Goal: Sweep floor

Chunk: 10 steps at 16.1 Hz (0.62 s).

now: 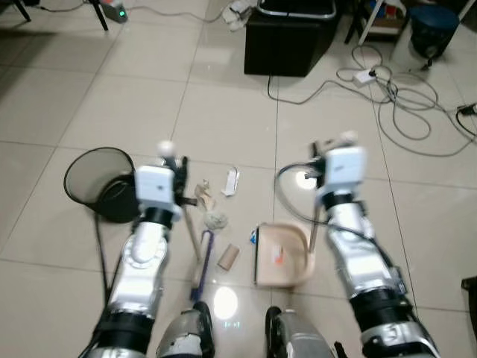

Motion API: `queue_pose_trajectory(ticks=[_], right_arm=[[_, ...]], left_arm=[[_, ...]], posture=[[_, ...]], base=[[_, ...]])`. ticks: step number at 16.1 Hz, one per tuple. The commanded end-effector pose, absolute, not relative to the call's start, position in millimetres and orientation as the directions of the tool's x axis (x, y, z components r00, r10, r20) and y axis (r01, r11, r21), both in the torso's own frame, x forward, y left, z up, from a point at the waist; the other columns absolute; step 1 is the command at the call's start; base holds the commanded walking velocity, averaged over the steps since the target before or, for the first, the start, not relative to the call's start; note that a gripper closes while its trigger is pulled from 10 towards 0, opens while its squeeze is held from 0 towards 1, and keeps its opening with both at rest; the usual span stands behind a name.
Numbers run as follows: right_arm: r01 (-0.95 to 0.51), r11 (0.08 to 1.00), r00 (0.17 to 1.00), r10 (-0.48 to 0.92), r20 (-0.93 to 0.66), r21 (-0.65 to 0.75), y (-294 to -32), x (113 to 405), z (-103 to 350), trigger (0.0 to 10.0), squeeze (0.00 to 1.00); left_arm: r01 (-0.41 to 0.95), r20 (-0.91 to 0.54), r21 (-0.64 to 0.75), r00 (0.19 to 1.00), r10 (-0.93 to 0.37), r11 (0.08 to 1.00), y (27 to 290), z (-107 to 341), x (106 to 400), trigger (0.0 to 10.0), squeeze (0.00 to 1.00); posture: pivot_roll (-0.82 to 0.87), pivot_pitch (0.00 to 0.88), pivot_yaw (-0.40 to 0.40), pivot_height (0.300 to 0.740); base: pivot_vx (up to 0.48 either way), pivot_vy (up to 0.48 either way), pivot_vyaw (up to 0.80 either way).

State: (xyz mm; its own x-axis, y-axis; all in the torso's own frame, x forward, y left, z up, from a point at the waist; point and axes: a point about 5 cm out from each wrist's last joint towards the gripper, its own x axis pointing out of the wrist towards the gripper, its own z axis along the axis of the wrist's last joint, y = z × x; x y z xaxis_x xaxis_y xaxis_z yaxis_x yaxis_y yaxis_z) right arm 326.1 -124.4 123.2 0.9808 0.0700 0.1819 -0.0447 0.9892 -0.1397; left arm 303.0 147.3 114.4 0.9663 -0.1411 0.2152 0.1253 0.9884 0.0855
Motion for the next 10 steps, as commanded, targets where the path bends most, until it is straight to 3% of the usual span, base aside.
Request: queue_pose_trajectory(ticks=[1, 6, 8, 10], right_arm=[[-0.062, 0.985, 0.976, 0.094, 0.196, -0.164, -117, 326, 121, 10.0, 0.00], [-0.065, 0.989, 0.971, 0.094, 0.219, -0.133, -101, 331, 120, 10.0, 0.00], [-0.081, 0.989, 0.970, 0.108, 0.217, -0.127, -95, 330, 117, 10.0, 0.00], [-0.075, 0.991, 0.973, 0.097, 0.208, -0.111, -95, 332, 115, 10.0, 0.00]], left_arm=[[0.154, 0.181, 0.109, 0.968, -0.172, 0.982, 142, 103, 300, 10.0, 0.00], [0.209, 0.222, 0.020, 0.952, -0.209, 0.978, 124, 99, 305, 10.0, 0.00], [0.280, 0.185, -0.067, 0.947, -0.264, 0.958, 109, 94, 306, 10.0, 0.00], [0.265, 0.178, -0.198, 0.956, -0.232, 0.944, 107, 93, 308, 10.0, 0.00]], posture=[[-0.10, 0.321, -0.012, 0.740], [-0.09, 0.321, -0.009, 0.740], [-0.09, 0.311, -0.004, 0.740], [-0.09, 0.303, 0.000, 0.740]], base=[[0.000, 0.000, 0.00], [0.000, 0.000, 0.00], [0.000, 0.000, 0.00], [0.000, 0.000, 0.00]])
